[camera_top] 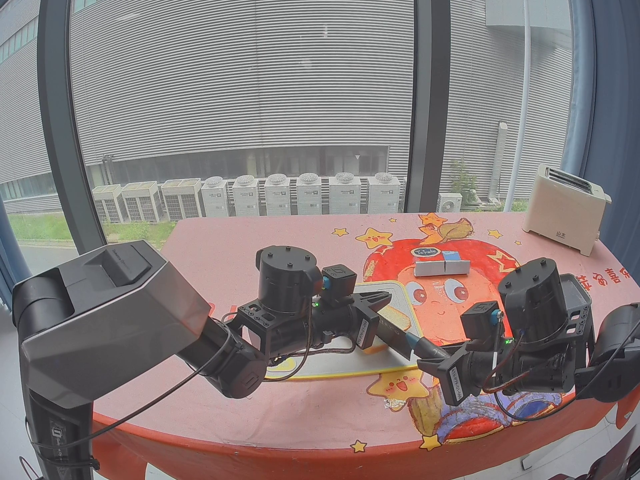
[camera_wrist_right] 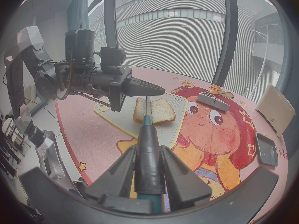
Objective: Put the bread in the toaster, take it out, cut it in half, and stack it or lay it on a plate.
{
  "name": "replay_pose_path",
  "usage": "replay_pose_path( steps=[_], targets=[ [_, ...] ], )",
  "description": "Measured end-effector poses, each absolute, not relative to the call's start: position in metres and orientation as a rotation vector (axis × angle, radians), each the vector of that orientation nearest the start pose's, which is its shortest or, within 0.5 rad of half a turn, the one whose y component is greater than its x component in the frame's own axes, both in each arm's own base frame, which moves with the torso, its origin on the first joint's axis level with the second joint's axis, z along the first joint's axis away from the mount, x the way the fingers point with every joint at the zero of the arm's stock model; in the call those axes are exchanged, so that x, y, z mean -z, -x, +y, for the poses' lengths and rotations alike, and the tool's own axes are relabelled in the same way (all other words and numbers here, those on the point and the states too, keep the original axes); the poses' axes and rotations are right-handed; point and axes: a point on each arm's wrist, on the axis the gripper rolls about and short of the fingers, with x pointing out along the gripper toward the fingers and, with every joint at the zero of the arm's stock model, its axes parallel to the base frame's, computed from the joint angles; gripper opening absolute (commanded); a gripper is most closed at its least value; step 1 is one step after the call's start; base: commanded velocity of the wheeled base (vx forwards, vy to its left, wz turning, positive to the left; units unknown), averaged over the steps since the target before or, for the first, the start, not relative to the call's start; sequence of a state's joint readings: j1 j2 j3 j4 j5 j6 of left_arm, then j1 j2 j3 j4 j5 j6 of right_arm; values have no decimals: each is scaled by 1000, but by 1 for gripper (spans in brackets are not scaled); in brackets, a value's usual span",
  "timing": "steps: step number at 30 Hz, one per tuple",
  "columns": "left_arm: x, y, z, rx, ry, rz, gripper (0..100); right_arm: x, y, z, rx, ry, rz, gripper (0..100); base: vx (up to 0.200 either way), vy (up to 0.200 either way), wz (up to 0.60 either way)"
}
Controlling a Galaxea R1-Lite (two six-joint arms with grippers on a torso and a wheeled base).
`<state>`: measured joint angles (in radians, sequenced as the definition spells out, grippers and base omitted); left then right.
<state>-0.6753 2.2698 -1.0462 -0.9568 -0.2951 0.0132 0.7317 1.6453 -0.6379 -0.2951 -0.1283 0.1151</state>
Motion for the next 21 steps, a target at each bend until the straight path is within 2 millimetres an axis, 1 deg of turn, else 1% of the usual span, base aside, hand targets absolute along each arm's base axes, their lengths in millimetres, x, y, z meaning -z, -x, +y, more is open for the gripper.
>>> replay_pose_path(
  steps=[10, 16, 21],
  targets=[
    [-64, -325, -268, 967, -66, 269, 0, -116, -189, 166, -533, 204, 713, 0, 0, 0, 0],
    [-65, -325, -268, 967, -64, 257, 0, -116, -188, 165, -533, 205, 715, 0, 0, 0, 0],
    [-70, -327, -268, 961, -31, 218, 0, -117, -190, 165, -529, 201, 713, 0, 0, 0, 0]
  ],
)
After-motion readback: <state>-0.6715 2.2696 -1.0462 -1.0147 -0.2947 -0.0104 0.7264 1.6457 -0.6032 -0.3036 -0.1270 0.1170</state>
